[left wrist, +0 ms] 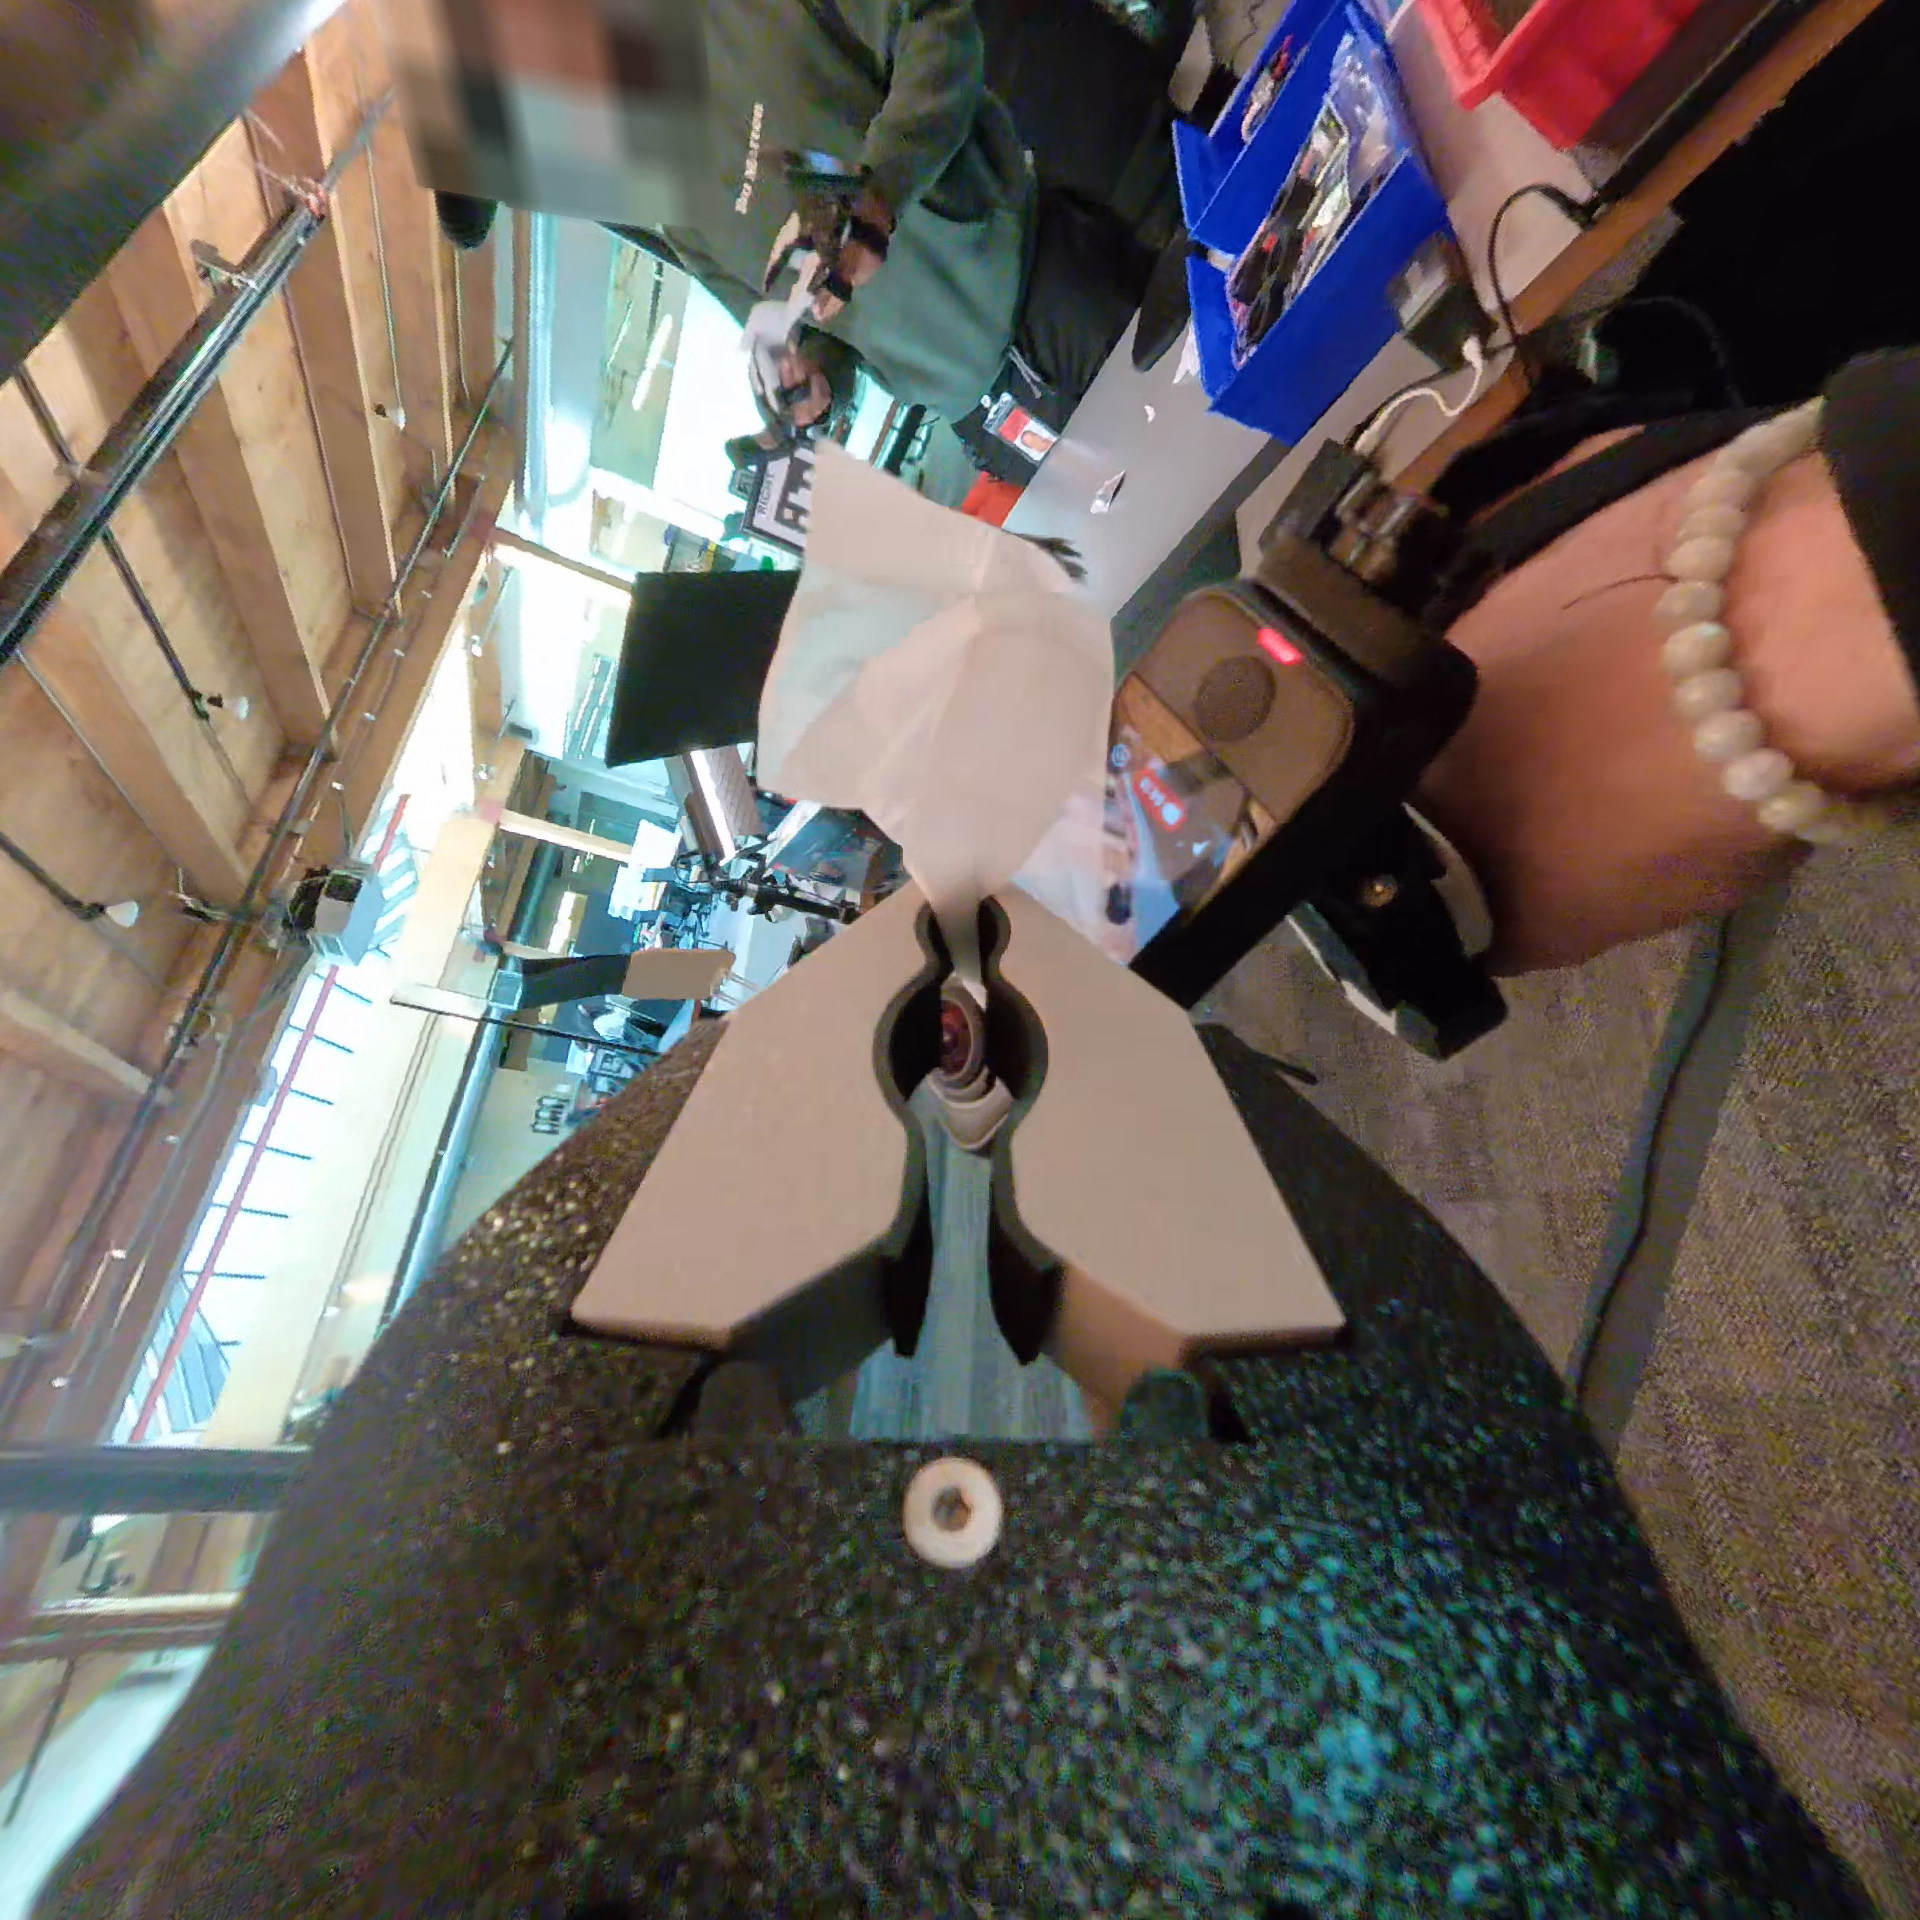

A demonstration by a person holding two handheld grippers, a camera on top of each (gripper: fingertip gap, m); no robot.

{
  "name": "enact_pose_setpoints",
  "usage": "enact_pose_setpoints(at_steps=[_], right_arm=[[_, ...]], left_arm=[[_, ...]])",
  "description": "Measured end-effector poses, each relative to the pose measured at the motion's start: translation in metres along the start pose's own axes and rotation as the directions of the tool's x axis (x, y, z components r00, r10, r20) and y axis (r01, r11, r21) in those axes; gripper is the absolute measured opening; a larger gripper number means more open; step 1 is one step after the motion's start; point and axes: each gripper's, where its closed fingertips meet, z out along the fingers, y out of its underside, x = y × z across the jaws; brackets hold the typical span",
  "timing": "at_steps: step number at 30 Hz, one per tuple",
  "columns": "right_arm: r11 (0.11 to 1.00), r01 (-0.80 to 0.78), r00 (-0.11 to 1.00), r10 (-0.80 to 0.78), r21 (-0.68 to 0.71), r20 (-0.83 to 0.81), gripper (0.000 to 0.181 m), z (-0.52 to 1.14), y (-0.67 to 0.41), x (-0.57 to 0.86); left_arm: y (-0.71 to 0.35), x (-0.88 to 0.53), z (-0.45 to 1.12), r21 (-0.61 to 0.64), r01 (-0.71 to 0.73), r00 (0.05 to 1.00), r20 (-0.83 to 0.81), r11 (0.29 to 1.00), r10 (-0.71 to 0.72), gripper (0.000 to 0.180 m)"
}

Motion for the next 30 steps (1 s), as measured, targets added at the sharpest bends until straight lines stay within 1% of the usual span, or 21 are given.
enact_pose_setpoints(at_steps=[2, 4, 6, 9, 11, 14, 16, 19, 22, 24, 27, 30], right_arm=[[1.000, -0.007, 1.000, 0.007, 0.003, 0.001, 0.000, 0.000, 0.000, 0.001], [1.000, -0.009, 1.000, 0.009, 0.008, 0.001, 0.000, -0.001, -0.002, 0.002], [1.000, -0.009, 1.000, 0.009, 0.007, -0.006, 0.000, -0.003, -0.001, 0.003], [1.000, -0.022, 1.000, 0.022, 0.012, -0.002, 0.000, -0.004, 0.000, 0.003], [0.999, -0.030, 1.000, 0.030, 0.019, 0.004, 0.000, -0.005, -0.001, 0.003], [0.999, -0.042, 0.999, 0.042, 0.026, 0.006, 0.000, -0.006, -0.002, 0.005], [0.999, -0.049, 0.999, 0.049, 0.018, 0.008, 0.000, -0.006, 0.000, 0.006], [0.998, -0.057, 0.998, 0.056, 0.016, 0.015, 0.000, -0.004, 0.002, 0.005], [0.998, -0.060, 0.998, 0.059, 0.024, 0.013, 0.000, -0.005, 0.001, 0.006], [0.998, -0.058, 0.998, 0.058, 0.015, 0.007, 0.000, -0.005, 0.002, 0.007], [0.998, -0.061, 0.998, 0.061, 0.007, 0.015, 0.000, -0.003, 0.004, 0.006], [0.998, -0.061, 0.998, 0.061, 0.010, 0.029, 0.000, -0.003, 0.003, 0.004]], left_arm=[[-0.012, 0.006, -0.003, 0.038, 0.024, 1.000, -0.020, 0.999, -0.023, 0.000], [-0.025, 0.016, -0.007, 0.082, -0.007, 1.000, -0.023, 0.997, 0.009, 0.000], [-0.022, 0.012, -0.005, 0.075, -0.026, 1.000, 0.020, 0.997, 0.025, 0.000], [-0.004, -0.003, 0.002, 0.037, 0.059, 0.996, 0.062, 0.998, -0.061, 0.000], [-0.008, -0.001, 0.001, 0.051, 0.080, 0.995, 0.054, 0.995, -0.083, 0.000], [-0.025, 0.012, -0.008, 0.103, 0.016, 0.998, 0.054, 0.995, -0.022, 0.000], [-0.019, 0.009, -0.007, 0.086, 0.010, 0.996, 0.088, 0.996, -0.018, 0.000], [-0.008, 0.001, 0.000, 0.045, 0.076, 0.991, 0.109, 0.996, -0.081, 0.000], [-0.025, 0.012, -0.004, 0.091, 0.051, 0.994, 0.088, 0.995, -0.059, 0.000], [-0.023, 0.010, -0.004, 0.081, 0.017, 0.993, 0.118, 0.997, -0.026, 0.000], [-0.005, -0.002, 0.005, 0.031, 0.077, 0.987, 0.137, 0.997, -0.081, 0.000], [-0.013, 0.001, 0.007, 0.055, 0.075, 0.989, 0.125, 0.996, -0.081, 0.000]])
